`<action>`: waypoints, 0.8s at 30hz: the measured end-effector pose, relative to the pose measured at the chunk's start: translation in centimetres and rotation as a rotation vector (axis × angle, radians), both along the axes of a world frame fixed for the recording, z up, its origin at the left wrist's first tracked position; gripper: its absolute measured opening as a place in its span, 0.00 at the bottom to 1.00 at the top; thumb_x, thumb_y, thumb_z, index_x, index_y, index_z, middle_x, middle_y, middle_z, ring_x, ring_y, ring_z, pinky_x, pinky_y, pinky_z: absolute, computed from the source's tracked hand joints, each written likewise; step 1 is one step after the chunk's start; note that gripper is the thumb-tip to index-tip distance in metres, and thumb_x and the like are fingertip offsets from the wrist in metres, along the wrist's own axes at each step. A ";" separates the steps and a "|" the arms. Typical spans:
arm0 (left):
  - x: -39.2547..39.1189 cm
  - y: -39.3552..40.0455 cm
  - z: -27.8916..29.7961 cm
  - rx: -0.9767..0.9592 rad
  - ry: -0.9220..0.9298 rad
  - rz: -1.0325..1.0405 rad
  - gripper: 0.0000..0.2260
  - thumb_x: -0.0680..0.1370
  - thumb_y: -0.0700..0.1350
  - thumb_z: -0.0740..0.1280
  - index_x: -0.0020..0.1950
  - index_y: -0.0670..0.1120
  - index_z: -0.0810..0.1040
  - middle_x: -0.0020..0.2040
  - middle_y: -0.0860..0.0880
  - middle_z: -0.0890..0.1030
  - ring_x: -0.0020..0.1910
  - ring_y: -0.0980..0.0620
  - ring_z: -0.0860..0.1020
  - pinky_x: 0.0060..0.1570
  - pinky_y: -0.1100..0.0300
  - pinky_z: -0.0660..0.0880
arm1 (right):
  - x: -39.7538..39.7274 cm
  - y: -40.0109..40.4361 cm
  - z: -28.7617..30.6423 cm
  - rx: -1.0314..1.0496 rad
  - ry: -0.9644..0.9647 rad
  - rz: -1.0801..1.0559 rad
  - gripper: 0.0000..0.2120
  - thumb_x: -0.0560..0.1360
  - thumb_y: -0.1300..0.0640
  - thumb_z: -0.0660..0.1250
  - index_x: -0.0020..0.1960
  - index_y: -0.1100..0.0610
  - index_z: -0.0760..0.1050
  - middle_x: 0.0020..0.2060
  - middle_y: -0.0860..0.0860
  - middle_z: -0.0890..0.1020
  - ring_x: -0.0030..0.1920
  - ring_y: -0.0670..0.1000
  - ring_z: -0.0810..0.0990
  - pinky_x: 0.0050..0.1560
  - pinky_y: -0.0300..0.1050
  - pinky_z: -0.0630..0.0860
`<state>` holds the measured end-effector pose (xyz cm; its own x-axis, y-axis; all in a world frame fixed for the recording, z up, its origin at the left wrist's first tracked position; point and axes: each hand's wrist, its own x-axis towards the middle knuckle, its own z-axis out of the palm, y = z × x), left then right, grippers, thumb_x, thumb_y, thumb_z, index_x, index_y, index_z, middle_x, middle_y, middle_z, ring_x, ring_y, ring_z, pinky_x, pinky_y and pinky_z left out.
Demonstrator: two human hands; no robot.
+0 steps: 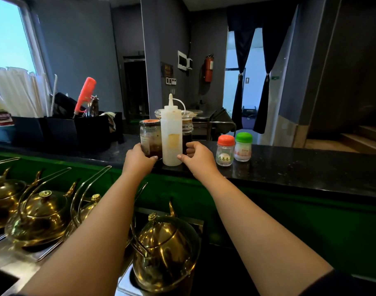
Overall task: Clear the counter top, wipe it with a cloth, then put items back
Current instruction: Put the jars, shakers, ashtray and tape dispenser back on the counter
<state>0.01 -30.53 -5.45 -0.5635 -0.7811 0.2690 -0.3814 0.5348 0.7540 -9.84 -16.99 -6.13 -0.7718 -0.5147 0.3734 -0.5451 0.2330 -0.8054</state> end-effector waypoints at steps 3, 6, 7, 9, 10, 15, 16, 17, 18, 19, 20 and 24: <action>0.8 1.4 -0.2 0.019 0.000 -0.003 0.27 0.76 0.47 0.68 0.73 0.44 0.64 0.67 0.40 0.71 0.63 0.43 0.72 0.58 0.50 0.72 | 0.6 2.2 -0.5 0.070 0.081 -0.027 0.18 0.76 0.56 0.68 0.65 0.56 0.74 0.61 0.53 0.77 0.57 0.52 0.78 0.56 0.44 0.76; 2.0 3.8 -0.4 0.038 0.060 0.020 0.27 0.77 0.47 0.68 0.73 0.45 0.64 0.68 0.41 0.69 0.56 0.46 0.74 0.48 0.57 0.72 | 1.6 5.4 -1.2 0.127 0.190 -0.025 0.14 0.77 0.56 0.66 0.62 0.55 0.77 0.59 0.51 0.77 0.57 0.51 0.77 0.54 0.41 0.73; 2.3 4.8 -0.5 0.041 0.098 0.015 0.26 0.76 0.48 0.68 0.73 0.45 0.65 0.67 0.41 0.70 0.53 0.48 0.75 0.46 0.57 0.72 | 2.1 6.8 -1.5 0.123 0.224 -0.030 0.13 0.77 0.57 0.66 0.61 0.54 0.78 0.58 0.51 0.78 0.57 0.51 0.76 0.55 0.41 0.72; 3.1 7.3 -0.9 0.048 0.163 -0.024 0.23 0.76 0.48 0.68 0.70 0.46 0.69 0.65 0.43 0.73 0.51 0.50 0.76 0.46 0.58 0.73 | 3.1 10.0 -2.4 0.076 0.307 -0.052 0.12 0.76 0.58 0.67 0.59 0.54 0.79 0.56 0.51 0.80 0.58 0.50 0.76 0.60 0.42 0.71; 3.5 8.9 -1.1 0.052 0.182 -0.055 0.22 0.76 0.47 0.68 0.69 0.46 0.70 0.64 0.45 0.74 0.52 0.51 0.76 0.46 0.58 0.74 | 3.7 11.7 -3.0 0.055 0.347 -0.058 0.11 0.75 0.59 0.68 0.58 0.54 0.80 0.55 0.51 0.80 0.59 0.50 0.75 0.61 0.41 0.70; 5.7 18.2 -3.5 0.017 0.216 -0.191 0.12 0.77 0.48 0.66 0.60 0.51 0.78 0.55 0.52 0.79 0.50 0.55 0.77 0.49 0.61 0.72 | 6.8 20.7 -7.3 0.046 0.324 -0.097 0.10 0.75 0.60 0.68 0.56 0.53 0.80 0.53 0.49 0.81 0.58 0.49 0.76 0.61 0.39 0.69; 6.2 20.1 -4.3 0.003 0.218 -0.210 0.11 0.77 0.48 0.66 0.58 0.51 0.79 0.53 0.53 0.80 0.48 0.56 0.77 0.47 0.62 0.71 | 7.3 22.4 -8.3 0.054 0.304 -0.110 0.10 0.75 0.60 0.68 0.56 0.53 0.80 0.53 0.49 0.81 0.58 0.49 0.77 0.61 0.39 0.69; 6.8 21.9 -5.3 -0.004 0.226 -0.230 0.10 0.77 0.48 0.66 0.57 0.51 0.79 0.53 0.53 0.80 0.47 0.57 0.77 0.47 0.62 0.72 | 7.8 24.1 -9.2 0.066 0.279 -0.122 0.11 0.75 0.60 0.68 0.56 0.53 0.80 0.54 0.48 0.81 0.59 0.49 0.77 0.62 0.40 0.69; 7.4 23.6 -6.3 -0.009 0.233 -0.255 0.09 0.77 0.48 0.66 0.56 0.51 0.80 0.53 0.53 0.80 0.46 0.57 0.78 0.48 0.60 0.74 | 8.4 25.7 -10.2 0.080 0.250 -0.132 0.11 0.75 0.60 0.68 0.56 0.53 0.80 0.54 0.48 0.81 0.60 0.49 0.76 0.63 0.42 0.70; 7.9 25.2 -7.6 -0.010 0.231 -0.282 0.09 0.77 0.47 0.66 0.56 0.51 0.80 0.53 0.52 0.81 0.46 0.57 0.78 0.50 0.59 0.75 | 8.9 27.3 -11.3 0.091 0.222 -0.139 0.11 0.75 0.60 0.68 0.56 0.52 0.80 0.54 0.48 0.81 0.60 0.49 0.76 0.63 0.43 0.70; 8.4 26.6 -9.0 -0.005 0.219 -0.306 0.08 0.77 0.46 0.66 0.55 0.50 0.80 0.52 0.51 0.81 0.47 0.57 0.78 0.52 0.59 0.75 | 9.4 28.8 -12.3 0.102 0.196 -0.145 0.11 0.75 0.60 0.68 0.56 0.52 0.80 0.55 0.48 0.81 0.60 0.49 0.76 0.64 0.44 0.70; 10.3 31.8 -15.1 0.034 0.120 -0.338 0.07 0.76 0.44 0.67 0.53 0.50 0.81 0.50 0.51 0.81 0.47 0.56 0.79 0.52 0.62 0.74 | 10.9 34.0 -16.6 0.196 0.099 -0.157 0.12 0.74 0.60 0.69 0.56 0.52 0.81 0.55 0.49 0.81 0.60 0.50 0.75 0.60 0.38 0.66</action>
<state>10.28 1.23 -20.52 -0.7576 -0.5652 0.3265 -0.0945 0.5898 0.8020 1.10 17.04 -22.71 -0.8125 -0.4614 0.3563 -0.5639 0.4670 -0.6812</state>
